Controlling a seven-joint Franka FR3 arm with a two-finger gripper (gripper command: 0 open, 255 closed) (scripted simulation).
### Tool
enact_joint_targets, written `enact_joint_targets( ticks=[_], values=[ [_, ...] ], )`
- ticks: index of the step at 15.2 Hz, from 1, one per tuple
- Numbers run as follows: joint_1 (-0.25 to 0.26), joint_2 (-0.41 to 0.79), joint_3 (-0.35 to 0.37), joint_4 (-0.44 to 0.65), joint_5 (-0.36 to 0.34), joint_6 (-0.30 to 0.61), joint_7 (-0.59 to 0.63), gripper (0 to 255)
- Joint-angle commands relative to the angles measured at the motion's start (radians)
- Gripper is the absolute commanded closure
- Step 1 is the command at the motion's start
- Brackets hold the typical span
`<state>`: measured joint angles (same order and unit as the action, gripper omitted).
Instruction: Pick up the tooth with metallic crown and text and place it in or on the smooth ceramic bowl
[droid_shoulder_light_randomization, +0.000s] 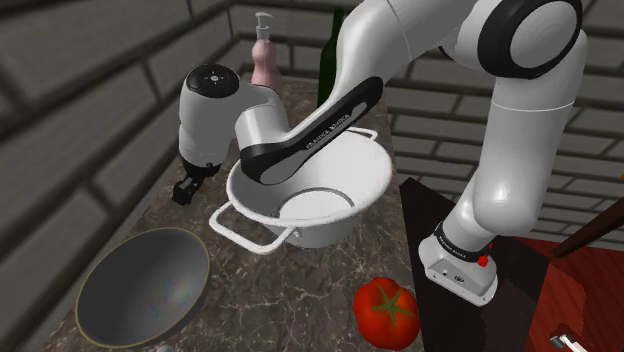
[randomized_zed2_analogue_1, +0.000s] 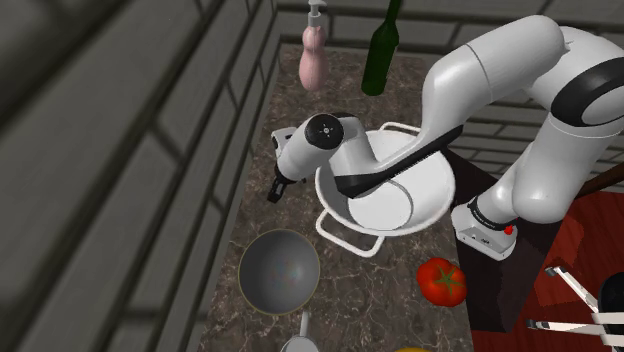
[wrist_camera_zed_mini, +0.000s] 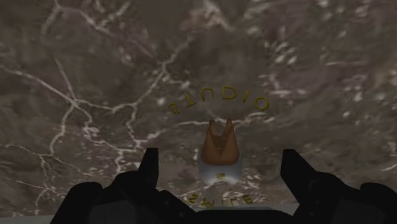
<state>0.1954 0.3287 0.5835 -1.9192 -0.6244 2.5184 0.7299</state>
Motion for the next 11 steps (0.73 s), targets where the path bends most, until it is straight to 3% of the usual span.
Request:
enact_joint_targets(
  ticks=[1,7,8,11],
  values=[
    [0.003,0.009,-0.005,0.001,-0.01,0.007,0.006,0],
    [0.003,0.009,-0.005,0.001,-0.01,0.007,0.006,0],
    [0.003,0.009,-0.005,0.001,-0.01,0.007,0.006,255],
    [0.004,0.012,-0.005,0.008,-0.009,0.003,0.004,255]
  ],
)
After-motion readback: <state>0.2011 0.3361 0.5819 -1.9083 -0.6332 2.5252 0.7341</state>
